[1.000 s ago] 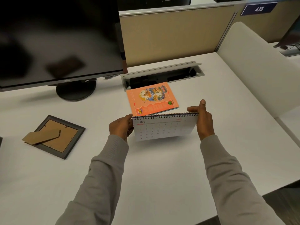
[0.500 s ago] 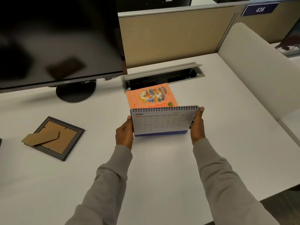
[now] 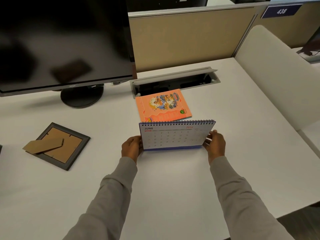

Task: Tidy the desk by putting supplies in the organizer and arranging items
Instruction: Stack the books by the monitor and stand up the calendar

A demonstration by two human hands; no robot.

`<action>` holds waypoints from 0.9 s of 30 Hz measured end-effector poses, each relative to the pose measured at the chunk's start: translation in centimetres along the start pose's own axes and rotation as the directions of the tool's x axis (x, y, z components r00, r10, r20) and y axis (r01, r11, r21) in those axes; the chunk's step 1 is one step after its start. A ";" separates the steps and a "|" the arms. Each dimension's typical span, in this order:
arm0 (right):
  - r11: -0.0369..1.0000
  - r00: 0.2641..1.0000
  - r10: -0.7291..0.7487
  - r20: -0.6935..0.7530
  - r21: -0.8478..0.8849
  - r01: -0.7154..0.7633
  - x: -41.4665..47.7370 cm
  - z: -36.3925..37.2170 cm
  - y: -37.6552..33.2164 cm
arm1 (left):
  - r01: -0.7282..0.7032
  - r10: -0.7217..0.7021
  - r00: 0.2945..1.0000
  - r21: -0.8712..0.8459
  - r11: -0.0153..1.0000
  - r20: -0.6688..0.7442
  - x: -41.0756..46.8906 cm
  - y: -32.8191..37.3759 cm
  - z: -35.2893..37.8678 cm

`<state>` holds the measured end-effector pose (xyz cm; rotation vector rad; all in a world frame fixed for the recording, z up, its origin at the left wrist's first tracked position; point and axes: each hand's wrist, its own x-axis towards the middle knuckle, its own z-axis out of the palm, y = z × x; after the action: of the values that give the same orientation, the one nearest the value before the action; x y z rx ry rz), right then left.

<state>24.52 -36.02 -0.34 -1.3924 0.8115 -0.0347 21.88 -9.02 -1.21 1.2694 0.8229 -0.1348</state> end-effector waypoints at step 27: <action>0.784 0.958 0.030 0.286 -0.601 0.155 3.5 -0.8 -0.4 | -0.007 0.016 1.000 0.520 0.854 -0.013 3.2 1.9 0.2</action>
<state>26.82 -38.45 -1.59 -1.9954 0.5470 0.4102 25.24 -7.47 -1.59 1.7889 0.8210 -0.3580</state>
